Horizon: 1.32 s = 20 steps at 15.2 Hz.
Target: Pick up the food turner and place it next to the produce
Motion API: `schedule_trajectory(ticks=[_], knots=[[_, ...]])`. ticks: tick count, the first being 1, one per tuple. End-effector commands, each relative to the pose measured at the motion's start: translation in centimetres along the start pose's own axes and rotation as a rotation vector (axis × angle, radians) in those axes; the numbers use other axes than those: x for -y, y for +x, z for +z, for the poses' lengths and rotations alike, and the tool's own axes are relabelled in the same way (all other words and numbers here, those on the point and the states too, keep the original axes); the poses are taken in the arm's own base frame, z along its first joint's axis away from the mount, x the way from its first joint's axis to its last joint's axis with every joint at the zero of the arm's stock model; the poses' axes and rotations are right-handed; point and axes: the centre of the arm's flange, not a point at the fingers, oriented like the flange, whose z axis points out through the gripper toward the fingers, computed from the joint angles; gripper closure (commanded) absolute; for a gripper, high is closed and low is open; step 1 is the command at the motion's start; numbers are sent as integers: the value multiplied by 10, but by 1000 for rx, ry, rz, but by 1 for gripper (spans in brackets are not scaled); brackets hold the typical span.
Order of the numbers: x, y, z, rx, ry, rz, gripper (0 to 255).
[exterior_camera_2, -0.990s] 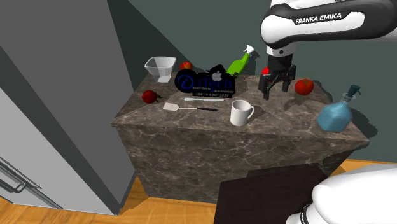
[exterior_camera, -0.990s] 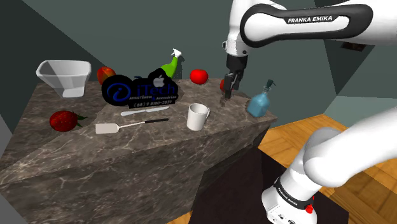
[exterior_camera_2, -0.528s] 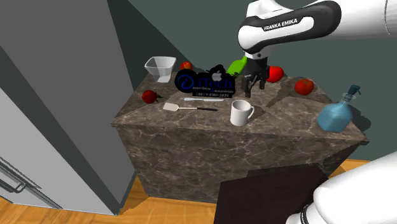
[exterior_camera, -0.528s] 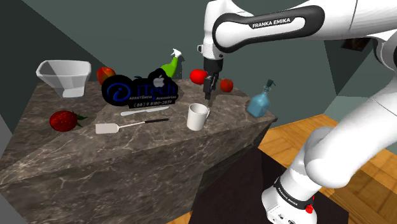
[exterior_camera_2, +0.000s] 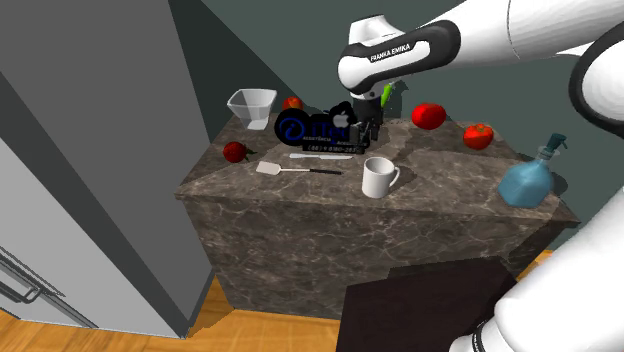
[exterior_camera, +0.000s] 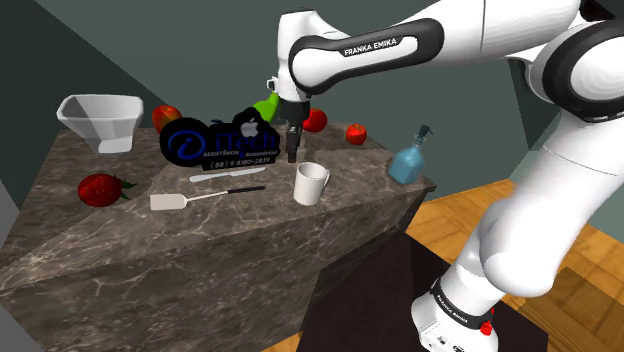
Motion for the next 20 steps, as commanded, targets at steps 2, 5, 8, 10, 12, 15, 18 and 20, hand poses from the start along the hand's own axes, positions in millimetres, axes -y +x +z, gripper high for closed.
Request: schedule_trajectory(ticks=[2, 5, 8, 10, 12, 15, 18, 20], knots=[[10, 37, 7, -13, 0, -98, 0], [23, 72, 15, -25, 0, -194, 0], [39, 105, 23, -36, 0, -290, 0], [51, 127, 28, -44, 0, -354, 0], [65, 147, 33, -52, 0, -418, 0], [88, 176, 40, -64, 1, -514, 0], [101, 191, 48, -70, 1, -564, 0], [102, 192, 59, -70, 1, -564, 0]])
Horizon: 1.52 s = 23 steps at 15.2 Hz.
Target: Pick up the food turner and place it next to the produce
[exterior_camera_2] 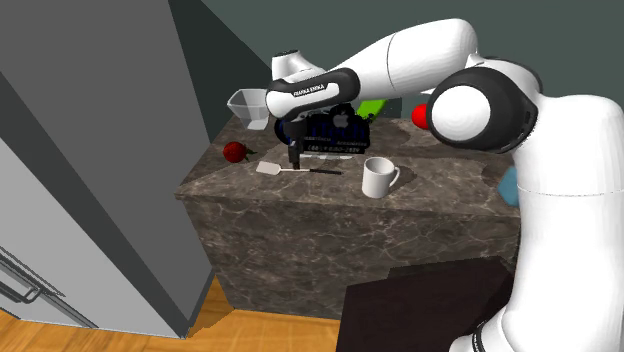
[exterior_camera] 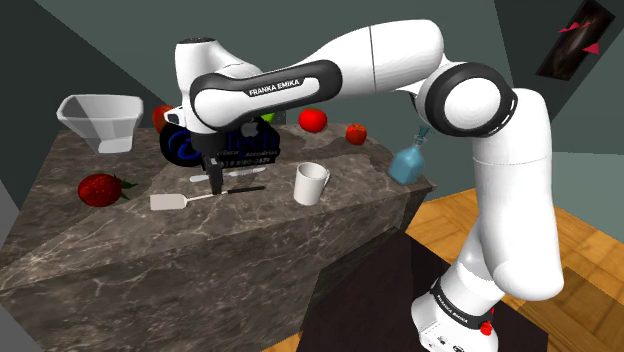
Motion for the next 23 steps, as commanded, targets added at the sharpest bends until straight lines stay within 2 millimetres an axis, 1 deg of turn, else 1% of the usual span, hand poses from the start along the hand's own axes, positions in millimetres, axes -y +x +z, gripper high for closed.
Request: schedule_trajectory(ticks=[1, 5, 12, 13, 22, 23], knots=[[0, 0, 10, -1, 0, -3, 0], [0, 0, 29, -1, 0, -3, 0], [0, 0, 29, -1, 0, -3, 0], [0, 0, 29, -1, 0, -3, 255], [0, 0, 29, -1, 0, -3, 255], [0, 0, 24, -1, 0, -3, 255]])
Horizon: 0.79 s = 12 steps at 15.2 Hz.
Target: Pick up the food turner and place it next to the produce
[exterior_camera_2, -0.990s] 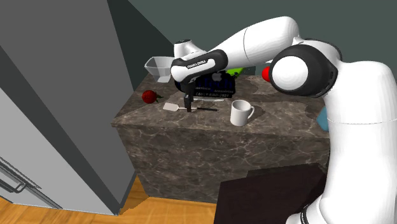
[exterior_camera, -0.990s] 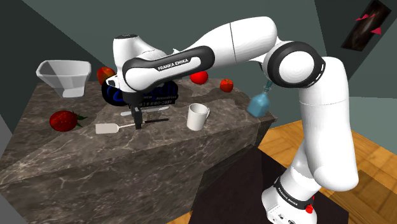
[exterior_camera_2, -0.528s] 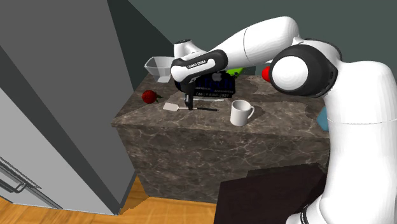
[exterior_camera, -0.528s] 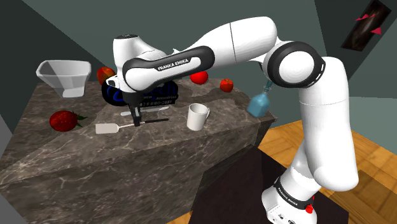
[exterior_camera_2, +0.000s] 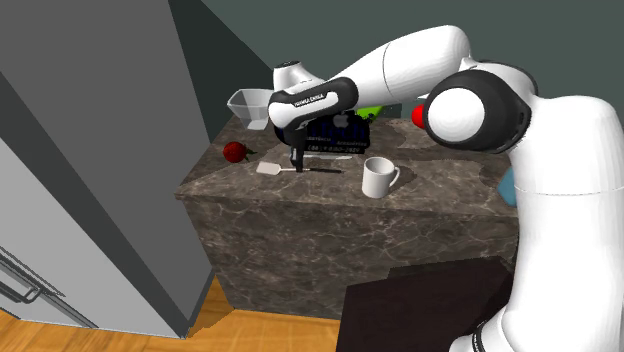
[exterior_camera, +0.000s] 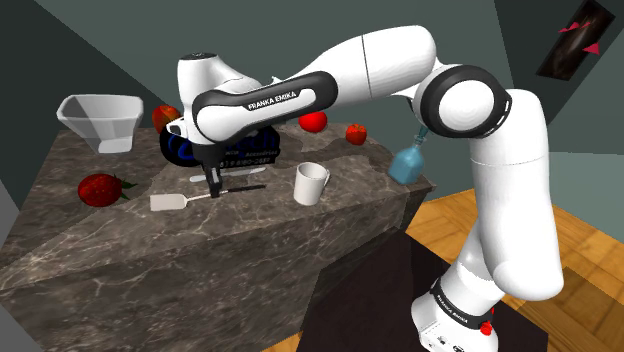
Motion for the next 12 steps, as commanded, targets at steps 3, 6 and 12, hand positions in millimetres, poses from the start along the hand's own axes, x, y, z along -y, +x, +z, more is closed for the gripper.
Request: schedule_trajectory(ticks=[3, 6, 12], knots=[[0, -2, -19, 0, 0, 0, 255], [0, -3, -35, 0, 0, 0, 255], [0, -5, -66, 0, 0, 0, 255]])
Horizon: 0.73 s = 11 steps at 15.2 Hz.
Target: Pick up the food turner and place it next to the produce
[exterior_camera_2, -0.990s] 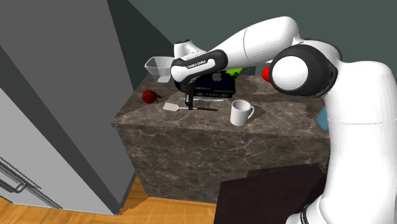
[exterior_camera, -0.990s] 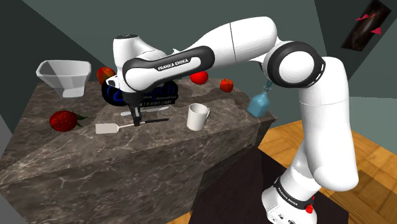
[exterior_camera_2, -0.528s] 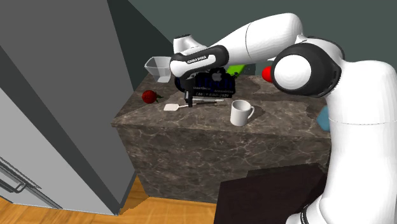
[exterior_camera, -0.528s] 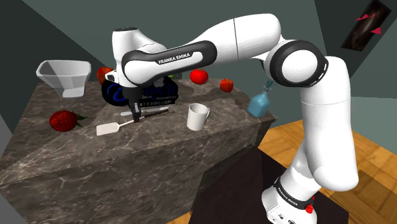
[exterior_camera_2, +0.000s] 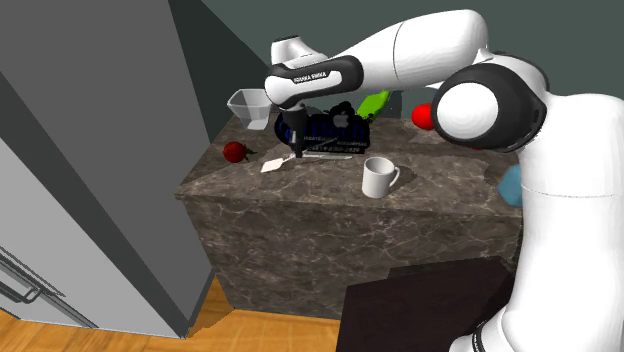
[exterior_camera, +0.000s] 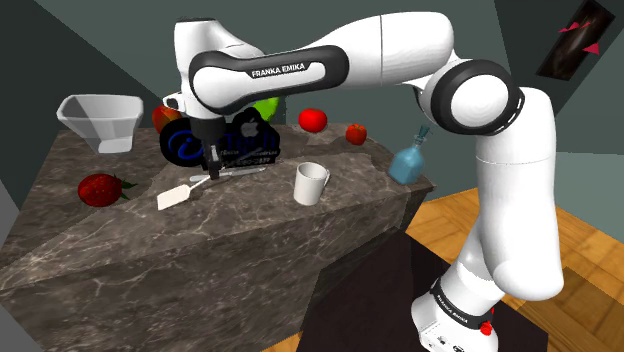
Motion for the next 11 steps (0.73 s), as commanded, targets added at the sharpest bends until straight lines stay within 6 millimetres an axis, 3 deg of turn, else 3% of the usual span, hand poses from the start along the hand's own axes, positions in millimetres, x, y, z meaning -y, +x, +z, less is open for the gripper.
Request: schedule_trajectory(ticks=[1, 11], knots=[[1, -1, -11, 0, 0, 0, 255], [1, -4, -64, 0, 0, 0, 255]])
